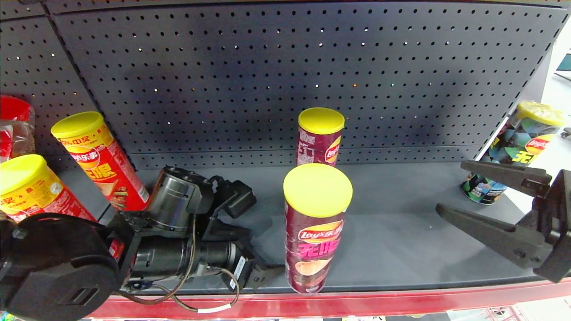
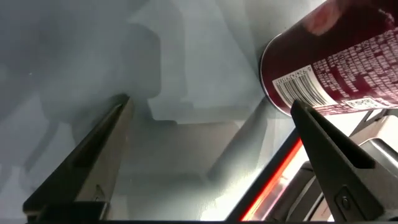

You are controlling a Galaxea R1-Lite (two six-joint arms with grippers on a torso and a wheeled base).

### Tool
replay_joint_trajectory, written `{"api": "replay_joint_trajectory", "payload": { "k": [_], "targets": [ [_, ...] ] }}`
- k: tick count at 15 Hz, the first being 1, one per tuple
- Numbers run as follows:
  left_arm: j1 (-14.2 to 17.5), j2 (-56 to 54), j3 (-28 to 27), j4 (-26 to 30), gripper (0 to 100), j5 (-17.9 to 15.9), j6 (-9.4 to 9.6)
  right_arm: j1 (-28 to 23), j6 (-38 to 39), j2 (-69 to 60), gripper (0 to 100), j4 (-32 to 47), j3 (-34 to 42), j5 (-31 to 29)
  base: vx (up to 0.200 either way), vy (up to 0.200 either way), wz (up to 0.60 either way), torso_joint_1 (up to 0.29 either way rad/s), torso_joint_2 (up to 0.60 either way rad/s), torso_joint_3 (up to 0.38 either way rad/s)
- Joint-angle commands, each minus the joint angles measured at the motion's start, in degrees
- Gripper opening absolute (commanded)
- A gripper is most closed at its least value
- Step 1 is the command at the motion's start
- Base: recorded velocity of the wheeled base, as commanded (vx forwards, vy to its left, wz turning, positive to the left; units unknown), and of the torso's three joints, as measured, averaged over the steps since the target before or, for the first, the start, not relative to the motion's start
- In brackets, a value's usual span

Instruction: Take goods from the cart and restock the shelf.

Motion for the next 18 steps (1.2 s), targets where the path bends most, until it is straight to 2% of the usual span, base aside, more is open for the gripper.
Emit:
{"api": "replay_joint_trajectory", "payload": {
  "k": [1,18],
  "targets": [
    [-0.54,1.11,-0.60,0.01,100,0.00,-0.03,-0.23,0.03,0.17,100,-0.03,-0.07,0.04,0.000,0.000,0.00,0.000,0.00,0.000],
    [-1.42,3.39,-2.36,-0.87,100,0.00,-0.03,-0.67,0.03,0.17,100,-0.03,-0.16,0.13,0.000,0.000,0.00,0.000,0.00,0.000]
  ]
}}
